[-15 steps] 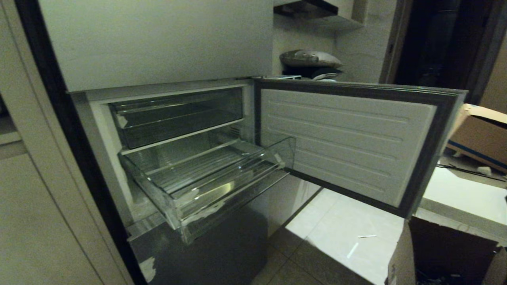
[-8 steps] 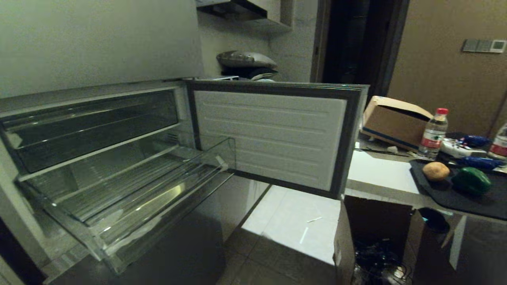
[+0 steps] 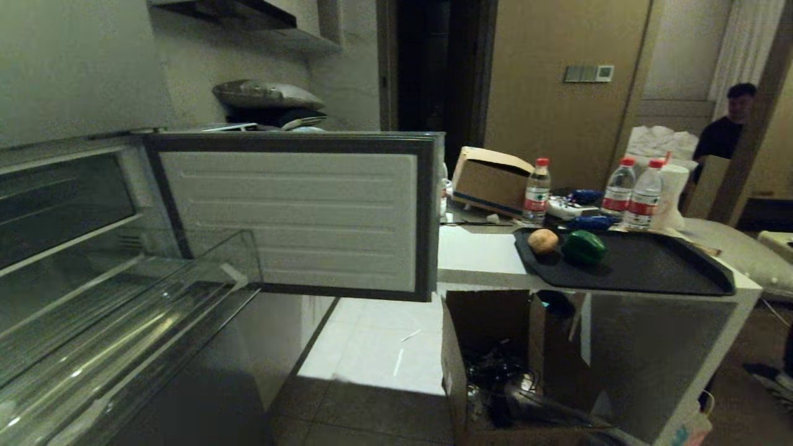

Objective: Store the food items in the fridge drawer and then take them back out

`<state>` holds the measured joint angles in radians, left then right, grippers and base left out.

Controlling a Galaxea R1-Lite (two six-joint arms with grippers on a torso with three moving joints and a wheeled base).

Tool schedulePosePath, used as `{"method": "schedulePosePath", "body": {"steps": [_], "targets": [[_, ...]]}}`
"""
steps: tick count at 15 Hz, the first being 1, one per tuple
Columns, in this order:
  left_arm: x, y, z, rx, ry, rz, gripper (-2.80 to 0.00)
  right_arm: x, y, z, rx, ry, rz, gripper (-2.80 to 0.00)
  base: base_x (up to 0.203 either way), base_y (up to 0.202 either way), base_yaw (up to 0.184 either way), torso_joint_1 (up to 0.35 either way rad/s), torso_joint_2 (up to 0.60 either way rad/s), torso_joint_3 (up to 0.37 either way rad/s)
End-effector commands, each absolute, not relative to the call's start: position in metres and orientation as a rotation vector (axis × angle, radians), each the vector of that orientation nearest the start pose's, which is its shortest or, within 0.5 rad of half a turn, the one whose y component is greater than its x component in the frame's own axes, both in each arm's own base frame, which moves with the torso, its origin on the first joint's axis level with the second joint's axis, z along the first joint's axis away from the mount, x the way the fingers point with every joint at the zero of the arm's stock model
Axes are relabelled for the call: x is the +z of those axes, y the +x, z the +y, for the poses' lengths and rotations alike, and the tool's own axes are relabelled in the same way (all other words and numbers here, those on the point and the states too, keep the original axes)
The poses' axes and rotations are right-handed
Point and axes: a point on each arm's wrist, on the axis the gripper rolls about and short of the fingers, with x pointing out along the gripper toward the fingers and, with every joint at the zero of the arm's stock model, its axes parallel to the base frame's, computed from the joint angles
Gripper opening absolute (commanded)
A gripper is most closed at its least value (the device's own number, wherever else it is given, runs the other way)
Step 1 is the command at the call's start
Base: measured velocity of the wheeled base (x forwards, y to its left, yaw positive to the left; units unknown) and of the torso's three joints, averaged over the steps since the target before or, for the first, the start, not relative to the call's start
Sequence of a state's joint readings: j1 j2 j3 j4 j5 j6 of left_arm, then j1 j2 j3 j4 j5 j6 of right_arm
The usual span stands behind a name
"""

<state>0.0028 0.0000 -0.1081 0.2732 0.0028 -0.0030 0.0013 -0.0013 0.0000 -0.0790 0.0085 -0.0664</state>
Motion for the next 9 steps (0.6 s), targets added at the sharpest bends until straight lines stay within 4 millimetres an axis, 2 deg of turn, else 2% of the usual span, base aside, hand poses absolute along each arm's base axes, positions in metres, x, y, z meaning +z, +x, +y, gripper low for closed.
{"method": "schedulePosePath", "body": {"steps": [1, 9], "targets": [[0.0770, -0.0334, 0.0000, 0.006, -0.003, 0.166, -2.80, 0.0751, -0.0208, 0.0002, 0.009, -0.068, -0.051, -2.80, -0.003, 0.009, -0.180, 0.000, 0.00, 0.005], [0.0768, -0.0332, 0.0000, 0.006, -0.003, 0.169, -2.80, 0.0751, -0.0208, 0.0002, 0.009, -0.066, -0.051, -2.80, 0.000, 0.009, -0.176, 0.003, 0.00, 0.001]]}}
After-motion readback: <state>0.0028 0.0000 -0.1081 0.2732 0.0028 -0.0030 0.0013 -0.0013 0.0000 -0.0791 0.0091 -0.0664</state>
